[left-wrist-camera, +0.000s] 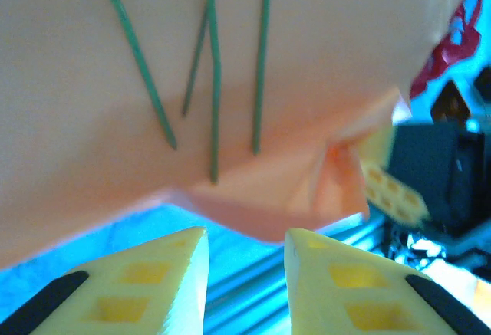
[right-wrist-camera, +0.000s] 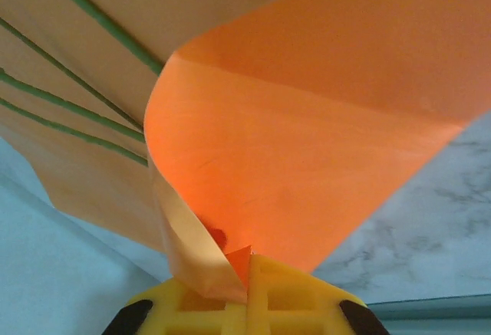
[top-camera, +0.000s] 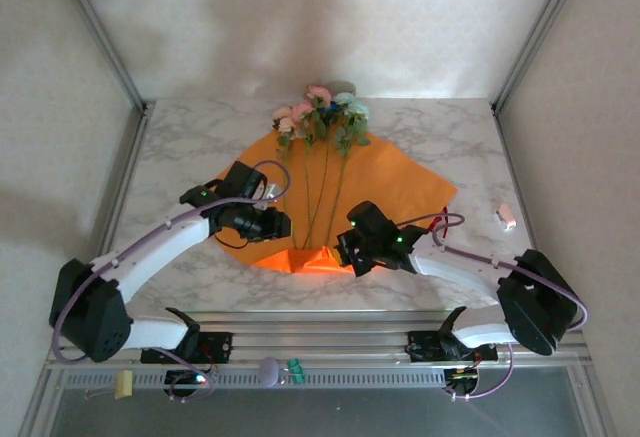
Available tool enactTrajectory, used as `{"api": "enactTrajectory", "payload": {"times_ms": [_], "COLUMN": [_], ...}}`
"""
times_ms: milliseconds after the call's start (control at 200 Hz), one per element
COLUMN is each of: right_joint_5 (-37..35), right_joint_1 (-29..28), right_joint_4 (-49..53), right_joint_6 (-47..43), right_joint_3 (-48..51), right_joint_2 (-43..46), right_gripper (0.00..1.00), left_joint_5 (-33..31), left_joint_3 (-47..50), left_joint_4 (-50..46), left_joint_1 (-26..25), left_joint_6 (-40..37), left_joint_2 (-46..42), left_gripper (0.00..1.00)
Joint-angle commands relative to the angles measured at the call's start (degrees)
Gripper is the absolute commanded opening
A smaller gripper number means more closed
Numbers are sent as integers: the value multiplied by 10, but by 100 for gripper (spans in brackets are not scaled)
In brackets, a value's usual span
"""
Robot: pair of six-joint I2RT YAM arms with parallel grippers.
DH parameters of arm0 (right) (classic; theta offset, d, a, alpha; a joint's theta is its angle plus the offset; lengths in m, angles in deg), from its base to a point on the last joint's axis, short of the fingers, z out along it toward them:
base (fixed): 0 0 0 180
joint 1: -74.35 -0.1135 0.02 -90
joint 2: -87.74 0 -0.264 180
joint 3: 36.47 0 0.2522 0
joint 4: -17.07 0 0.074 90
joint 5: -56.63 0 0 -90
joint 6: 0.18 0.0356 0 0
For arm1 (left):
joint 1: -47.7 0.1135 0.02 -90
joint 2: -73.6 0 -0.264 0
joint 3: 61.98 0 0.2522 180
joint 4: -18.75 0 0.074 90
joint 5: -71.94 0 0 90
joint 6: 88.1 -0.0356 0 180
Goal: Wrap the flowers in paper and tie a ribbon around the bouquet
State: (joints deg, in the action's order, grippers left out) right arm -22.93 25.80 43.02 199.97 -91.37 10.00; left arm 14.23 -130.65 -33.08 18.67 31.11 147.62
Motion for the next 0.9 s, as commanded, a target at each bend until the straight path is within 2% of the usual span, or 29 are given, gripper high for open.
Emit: {"api": "enactTrajectory", "payload": {"times_ms": [0, 220, 320, 425, 531, 601, 661, 791, 896], "right_joint_5": [15, 15, 10, -3, 5, 1, -13, -58, -76], "right_joint_1": [10, 33, 42, 49, 69, 77, 81, 77, 72], "right_joint_4": [-7, 7, 15, 8, 34, 73, 116, 195, 206], "right_joint_6": [-13, -37, -46, -71, -137, -189, -237, -354, -412], "right_joint_3": [-26, -50, -52, -54, -76, -92, -103, -116, -76], "right_joint_2": [-26, -60, -69, -77, -93, -89, -74, -21, 46], "right_gripper": [0, 0, 3, 14, 24, 42, 52, 56, 54], "left_joint_5": [66, 107, 91, 63, 20, -28, -53, -71, -71], "left_joint_3": [66, 147, 161, 173, 187, 197, 209, 250, 268], "left_joint_4": [6, 115, 140, 172, 191, 185, 189, 223, 245], "left_joint_1": [3, 3, 3, 3, 3, 5, 8, 15, 26], "left_joint_6": [30, 82, 83, 92, 102, 104, 117, 157, 172], "left_joint_2": [-30, -49, -26, 4, 30, 47, 52, 46, 55], "left_gripper": [30, 25, 23, 20, 16, 12, 9, 9, 9]}}
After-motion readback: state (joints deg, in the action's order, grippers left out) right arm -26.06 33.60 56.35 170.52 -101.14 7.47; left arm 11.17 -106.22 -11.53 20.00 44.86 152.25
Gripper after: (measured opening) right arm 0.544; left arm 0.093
